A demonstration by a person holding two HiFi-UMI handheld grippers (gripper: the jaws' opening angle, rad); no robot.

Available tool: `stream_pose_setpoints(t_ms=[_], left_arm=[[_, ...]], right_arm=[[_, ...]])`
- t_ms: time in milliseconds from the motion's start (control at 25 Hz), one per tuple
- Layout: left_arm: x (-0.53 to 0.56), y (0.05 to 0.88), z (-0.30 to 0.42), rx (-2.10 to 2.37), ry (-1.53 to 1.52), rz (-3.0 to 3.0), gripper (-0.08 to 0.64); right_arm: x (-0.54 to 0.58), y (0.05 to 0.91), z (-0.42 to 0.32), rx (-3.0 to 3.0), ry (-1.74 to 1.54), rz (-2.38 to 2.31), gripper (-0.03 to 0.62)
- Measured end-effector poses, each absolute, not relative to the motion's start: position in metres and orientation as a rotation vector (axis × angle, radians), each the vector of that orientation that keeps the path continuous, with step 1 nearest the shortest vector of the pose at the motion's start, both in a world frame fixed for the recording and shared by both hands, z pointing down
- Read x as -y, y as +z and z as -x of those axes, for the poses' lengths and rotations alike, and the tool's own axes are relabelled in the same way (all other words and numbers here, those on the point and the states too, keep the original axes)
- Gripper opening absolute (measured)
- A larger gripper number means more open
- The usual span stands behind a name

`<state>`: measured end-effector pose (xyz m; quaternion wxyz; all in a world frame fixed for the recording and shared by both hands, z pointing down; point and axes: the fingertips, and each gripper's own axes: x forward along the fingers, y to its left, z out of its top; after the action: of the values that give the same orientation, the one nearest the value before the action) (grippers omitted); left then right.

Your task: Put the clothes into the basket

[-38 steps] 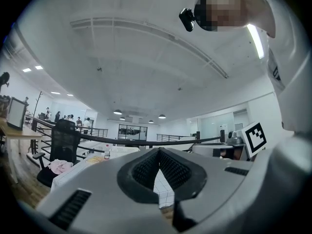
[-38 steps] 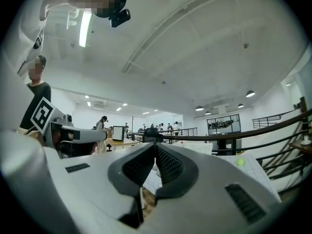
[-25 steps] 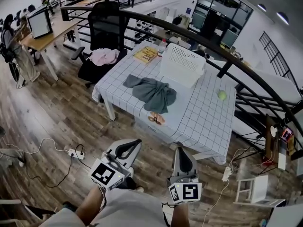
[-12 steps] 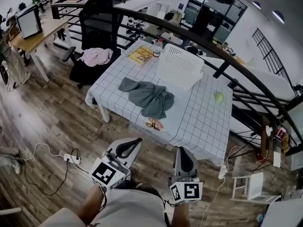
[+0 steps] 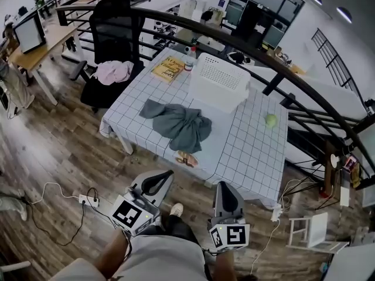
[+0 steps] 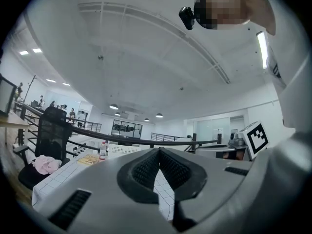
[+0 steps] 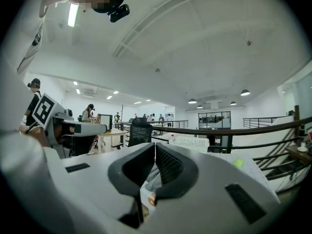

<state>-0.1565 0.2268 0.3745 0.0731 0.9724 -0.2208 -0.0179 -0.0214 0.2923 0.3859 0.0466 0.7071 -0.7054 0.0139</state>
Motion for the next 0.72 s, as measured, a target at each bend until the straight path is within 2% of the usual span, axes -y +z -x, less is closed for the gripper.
stream_pose_setpoints(t_ms=[720], left_arm=[[-0.170,0.374,0.077,0.782,-0.020,-2.919,0.005]], right_arm=[[-0.227,0.391,-0.058,2.253,0.033,-2.081,0.018]])
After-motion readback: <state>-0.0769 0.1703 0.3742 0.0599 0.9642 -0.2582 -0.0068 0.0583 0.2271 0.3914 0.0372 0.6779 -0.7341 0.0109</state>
